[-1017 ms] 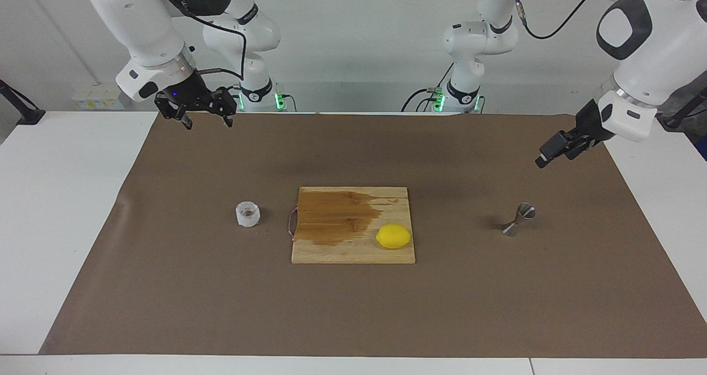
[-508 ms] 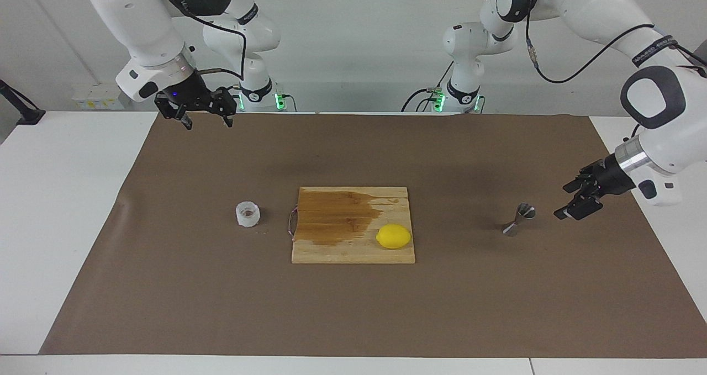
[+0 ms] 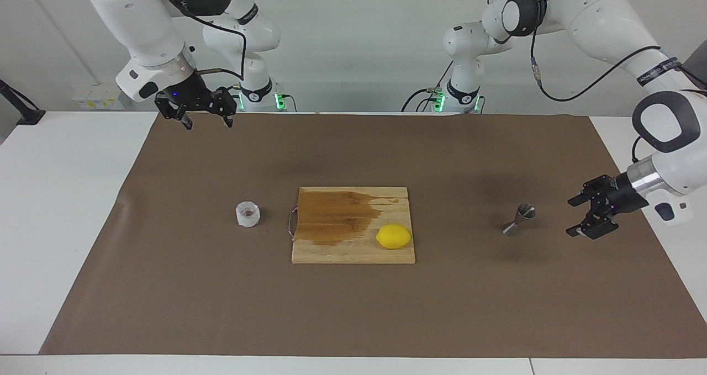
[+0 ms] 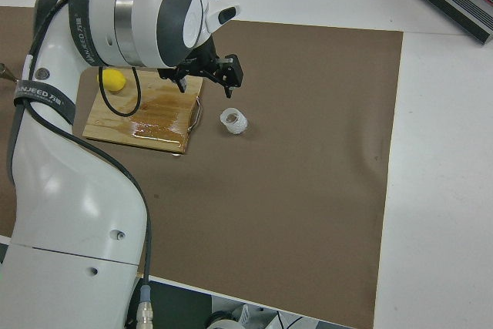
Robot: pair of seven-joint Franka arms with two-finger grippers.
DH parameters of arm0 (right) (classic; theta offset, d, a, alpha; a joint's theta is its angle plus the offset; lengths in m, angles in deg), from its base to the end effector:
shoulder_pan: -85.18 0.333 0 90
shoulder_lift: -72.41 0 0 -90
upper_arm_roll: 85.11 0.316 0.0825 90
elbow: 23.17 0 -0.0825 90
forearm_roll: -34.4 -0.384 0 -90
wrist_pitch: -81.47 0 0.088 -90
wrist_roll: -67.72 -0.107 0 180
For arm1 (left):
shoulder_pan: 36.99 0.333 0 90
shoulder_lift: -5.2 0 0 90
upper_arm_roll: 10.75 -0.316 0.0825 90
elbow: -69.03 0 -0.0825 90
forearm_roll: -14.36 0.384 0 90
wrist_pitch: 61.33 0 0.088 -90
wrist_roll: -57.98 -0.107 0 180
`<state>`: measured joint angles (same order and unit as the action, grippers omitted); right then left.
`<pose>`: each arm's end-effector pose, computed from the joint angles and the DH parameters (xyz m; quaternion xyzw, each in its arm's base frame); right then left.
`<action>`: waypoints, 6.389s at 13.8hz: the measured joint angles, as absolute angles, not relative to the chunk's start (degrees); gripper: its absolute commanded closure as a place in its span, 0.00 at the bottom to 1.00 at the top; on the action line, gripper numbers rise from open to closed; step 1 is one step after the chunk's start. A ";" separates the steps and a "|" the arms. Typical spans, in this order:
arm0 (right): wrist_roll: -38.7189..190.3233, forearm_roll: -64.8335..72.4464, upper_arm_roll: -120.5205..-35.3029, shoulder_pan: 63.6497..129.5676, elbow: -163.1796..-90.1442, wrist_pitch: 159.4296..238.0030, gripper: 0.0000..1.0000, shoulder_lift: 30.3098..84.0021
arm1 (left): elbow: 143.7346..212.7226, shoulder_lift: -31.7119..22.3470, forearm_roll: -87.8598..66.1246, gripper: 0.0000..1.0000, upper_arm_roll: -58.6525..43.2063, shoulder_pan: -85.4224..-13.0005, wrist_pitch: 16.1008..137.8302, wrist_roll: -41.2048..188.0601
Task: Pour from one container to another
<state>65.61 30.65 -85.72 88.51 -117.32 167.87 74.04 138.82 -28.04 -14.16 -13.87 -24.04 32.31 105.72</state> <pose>0.5359 0.0327 0.6012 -0.9980 -0.0056 0.0547 0.0306 0.6949 0.1401 0.4369 0.8060 0.5400 -0.1389 0.1986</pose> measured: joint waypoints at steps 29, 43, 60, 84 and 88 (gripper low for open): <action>65.61 30.65 -85.72 88.51 -117.32 167.87 0.00 74.04 | 184.45 -14.43 -49.29 1.00 -12.82 -26.26 54.70 107.23; 65.61 30.65 -85.72 88.51 -117.32 167.87 0.00 74.04 | 182.57 -8.39 -54.84 1.00 -12.27 -31.90 46.91 108.79; 65.61 30.65 -85.72 88.51 -117.32 167.87 0.00 74.04 | 179.36 -11.66 -80.94 1.00 -10.47 -58.58 54.70 111.24; 65.61 30.65 -85.72 88.51 -117.32 167.87 0.00 74.04 | 170.52 -26.31 -83.26 0.91 -9.86 -63.64 59.26 105.61; 65.61 30.65 -85.72 88.51 -117.32 167.87 0.00 74.04 | 170.29 -26.31 -83.15 0.00 -9.87 -63.63 59.25 105.44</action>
<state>65.61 30.65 -85.72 88.51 -117.32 167.87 74.04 170.29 -26.31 -83.15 -9.87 -63.63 59.25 105.44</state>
